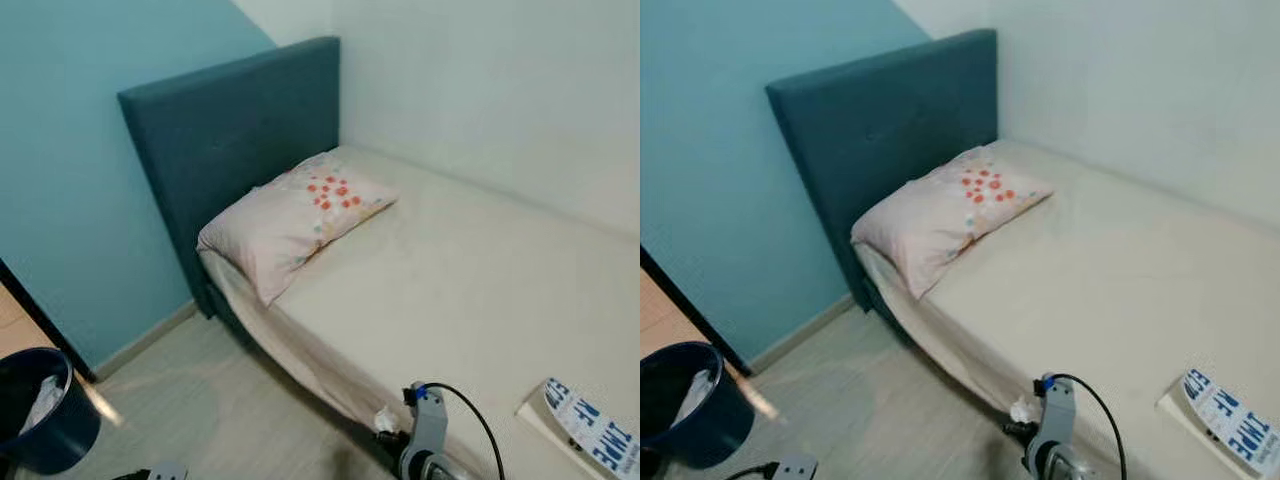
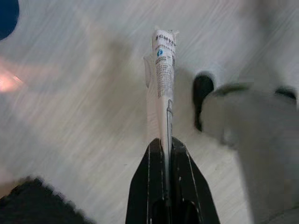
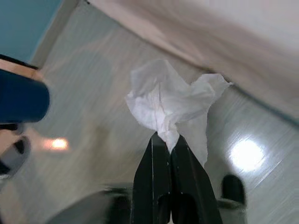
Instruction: Clean up the room
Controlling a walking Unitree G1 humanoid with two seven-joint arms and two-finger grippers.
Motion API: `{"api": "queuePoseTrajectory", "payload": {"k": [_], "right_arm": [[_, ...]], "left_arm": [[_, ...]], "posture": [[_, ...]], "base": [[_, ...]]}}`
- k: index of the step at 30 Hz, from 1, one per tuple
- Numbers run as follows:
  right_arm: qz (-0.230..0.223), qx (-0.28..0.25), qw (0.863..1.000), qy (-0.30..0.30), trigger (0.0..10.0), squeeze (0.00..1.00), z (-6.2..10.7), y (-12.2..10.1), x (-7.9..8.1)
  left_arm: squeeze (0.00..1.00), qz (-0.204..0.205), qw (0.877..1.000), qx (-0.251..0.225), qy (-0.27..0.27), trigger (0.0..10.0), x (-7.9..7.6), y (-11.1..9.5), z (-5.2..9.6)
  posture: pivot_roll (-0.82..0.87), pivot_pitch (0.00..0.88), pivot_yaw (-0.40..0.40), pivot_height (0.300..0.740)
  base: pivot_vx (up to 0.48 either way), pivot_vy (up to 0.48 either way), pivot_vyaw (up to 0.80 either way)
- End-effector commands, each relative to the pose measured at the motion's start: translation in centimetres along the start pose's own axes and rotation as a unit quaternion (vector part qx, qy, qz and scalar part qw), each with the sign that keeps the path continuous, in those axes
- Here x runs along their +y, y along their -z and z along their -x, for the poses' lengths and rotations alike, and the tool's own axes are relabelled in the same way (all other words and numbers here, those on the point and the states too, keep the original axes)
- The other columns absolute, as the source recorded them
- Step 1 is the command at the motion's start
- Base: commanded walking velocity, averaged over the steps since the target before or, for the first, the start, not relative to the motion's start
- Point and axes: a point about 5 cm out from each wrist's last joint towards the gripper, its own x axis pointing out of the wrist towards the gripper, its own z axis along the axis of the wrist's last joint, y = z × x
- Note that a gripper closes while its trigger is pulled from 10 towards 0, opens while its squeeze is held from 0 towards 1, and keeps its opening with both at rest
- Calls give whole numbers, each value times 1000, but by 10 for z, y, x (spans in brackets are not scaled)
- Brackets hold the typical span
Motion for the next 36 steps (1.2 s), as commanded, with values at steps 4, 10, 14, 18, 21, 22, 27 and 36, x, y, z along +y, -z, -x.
{"api": "queuePoseTrajectory", "payload": {"k": [4,10,14,18,21,22,27,36], "right_arm": [[18,-1,1000,-11,10000,0,-3,-1,8],[19,-1,1000,-11,10000,0,-3,-1,8],[20,0,1000,-11,10000,0,-3,-1,8],[24,0,1000,-12,10000,0,-3,-1,8],[27,2,1000,-13,10000,0,-3,-1,8],[28,2,1000,-13,10000,0,-2,0,8],[36,4,999,-15,10000,0,-3,0,9],[49,9,999,-20,10000,0,-3,1,10]], "left_arm": [[0,-4,1000,-3,1,10000,0,2,0],[0,-4,1000,-9,7,10000,-7,-2,-1],[0,4,1000,-15,12,10000,-12,-5,-1],[0,15,1000,-16,21,10000,-15,-6,-2],[0,17,999,-18,23,10000,-15,-7,-2],[0,19,999,-18,24,10000,-15,-7,-2],[0,22,999,-20,25,10000,-13,-9,-2],[0,24,999,-16,30,10000,-10,-11,-2]], "posture": [[-70,18,-7,735],[-69,18,-7,735],[-70,20,-9,735],[-71,19,-12,735],[-71,19,-13,735],[-71,17,-14,735],[-71,16,-14,735],[-71,16,-14,735]], "base": [[0,0,775],[0,0,774],[0,0,775],[0,0,775],[0,0,775],[0,0,775],[0,0,771],[0,-203,774]]}}
